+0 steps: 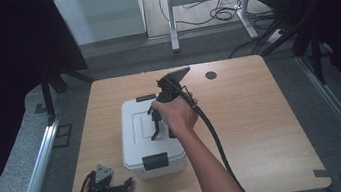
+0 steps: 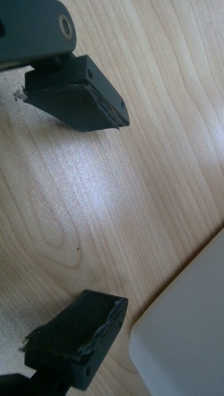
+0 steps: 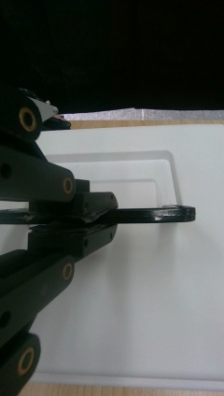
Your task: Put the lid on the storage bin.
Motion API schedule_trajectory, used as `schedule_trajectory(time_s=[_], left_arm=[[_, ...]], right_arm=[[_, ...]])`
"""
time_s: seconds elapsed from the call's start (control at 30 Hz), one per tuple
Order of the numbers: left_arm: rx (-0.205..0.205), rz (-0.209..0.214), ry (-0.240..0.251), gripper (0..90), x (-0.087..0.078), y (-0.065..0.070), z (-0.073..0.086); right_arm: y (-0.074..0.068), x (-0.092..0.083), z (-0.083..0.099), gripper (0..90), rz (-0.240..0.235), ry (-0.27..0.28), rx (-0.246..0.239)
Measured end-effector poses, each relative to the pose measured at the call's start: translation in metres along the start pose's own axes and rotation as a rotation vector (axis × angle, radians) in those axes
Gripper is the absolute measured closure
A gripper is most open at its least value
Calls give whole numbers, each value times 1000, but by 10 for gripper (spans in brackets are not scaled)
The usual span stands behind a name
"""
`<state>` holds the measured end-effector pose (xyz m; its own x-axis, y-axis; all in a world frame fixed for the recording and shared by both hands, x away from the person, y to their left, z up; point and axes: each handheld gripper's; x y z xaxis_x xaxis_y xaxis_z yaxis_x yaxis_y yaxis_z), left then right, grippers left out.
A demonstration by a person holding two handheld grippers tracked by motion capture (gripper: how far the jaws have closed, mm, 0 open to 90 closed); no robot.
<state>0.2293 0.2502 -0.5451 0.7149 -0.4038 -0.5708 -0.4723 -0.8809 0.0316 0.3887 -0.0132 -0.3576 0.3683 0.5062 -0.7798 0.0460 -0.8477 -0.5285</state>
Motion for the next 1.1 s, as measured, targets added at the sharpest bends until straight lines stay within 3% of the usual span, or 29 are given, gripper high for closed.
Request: schedule_trajectory(time_s=[0.23, 0.33, 0.5, 0.67, 0.87, 1.0, 1.1], left_arm=[[0, 1, -2, 124, 0, 0, 0], [0, 0, -1, 124, 0, 0, 0], [1, 1, -2, 124, 0, 0, 0], [1, 1, -2, 124, 0, 0, 0], [3, 4, -4, 119, 1, -1, -1], [2, 4, -4, 119, 1, -1, -1], [2, 4, -3, 119, 1, -1, -1]], right_arm=[[1, 0, 1, 782, -17, -5, -38], [3, -4, 3, 613, -56, 18, -99], [12, -20, 8, 439, -140, 109, -208], [32, -39, 17, 362, -206, 174, -267], [64, -63, 29, 336, -260, 251, -310], [93, -79, 37, 330, -287, 308, -289], [123, -90, 45, 329, -304, 354, -260]])
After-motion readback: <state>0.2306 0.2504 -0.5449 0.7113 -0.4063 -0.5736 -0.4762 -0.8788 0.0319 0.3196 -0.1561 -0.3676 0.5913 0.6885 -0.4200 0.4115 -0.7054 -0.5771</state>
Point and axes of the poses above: each handheld gripper's, and its own axes: x roughly forward along the jaws, z roughly out of its underside, y roughly to its right, and after that the axes turned 12 degrees about y, right-handed
